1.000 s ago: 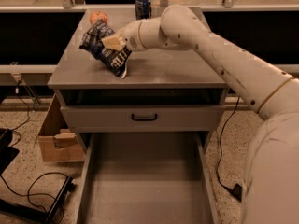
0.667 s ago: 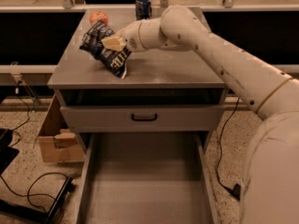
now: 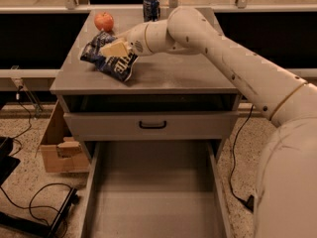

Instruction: Pick blue chip bag from middle drawer and place on counter

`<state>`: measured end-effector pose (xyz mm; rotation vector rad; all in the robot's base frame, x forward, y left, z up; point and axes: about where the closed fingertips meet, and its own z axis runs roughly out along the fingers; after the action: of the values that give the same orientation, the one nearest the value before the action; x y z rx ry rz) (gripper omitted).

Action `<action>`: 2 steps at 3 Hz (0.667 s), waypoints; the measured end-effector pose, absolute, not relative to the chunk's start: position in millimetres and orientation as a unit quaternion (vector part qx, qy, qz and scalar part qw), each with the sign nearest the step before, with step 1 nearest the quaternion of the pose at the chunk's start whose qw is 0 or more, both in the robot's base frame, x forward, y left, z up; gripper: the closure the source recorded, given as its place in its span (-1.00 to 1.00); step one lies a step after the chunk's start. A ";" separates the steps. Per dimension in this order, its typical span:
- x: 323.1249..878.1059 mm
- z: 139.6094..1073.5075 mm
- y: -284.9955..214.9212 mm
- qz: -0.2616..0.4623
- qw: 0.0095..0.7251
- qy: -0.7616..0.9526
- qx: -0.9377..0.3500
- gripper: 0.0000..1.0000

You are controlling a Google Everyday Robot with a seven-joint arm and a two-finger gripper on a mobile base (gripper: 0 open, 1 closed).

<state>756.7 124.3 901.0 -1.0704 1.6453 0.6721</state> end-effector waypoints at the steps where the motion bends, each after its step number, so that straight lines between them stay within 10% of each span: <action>1: 759.2 905.6 128.5 0.276 0.507 0.682 -0.449 -1.00; 2: 777.6 937.9 125.6 0.255 0.488 0.690 -0.471 -1.00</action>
Offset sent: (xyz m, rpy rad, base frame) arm 0.0549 -0.0187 0.1146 -0.1333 -0.0452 0.0346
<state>777.6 125.6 937.9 -1.1451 1.6766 0.6195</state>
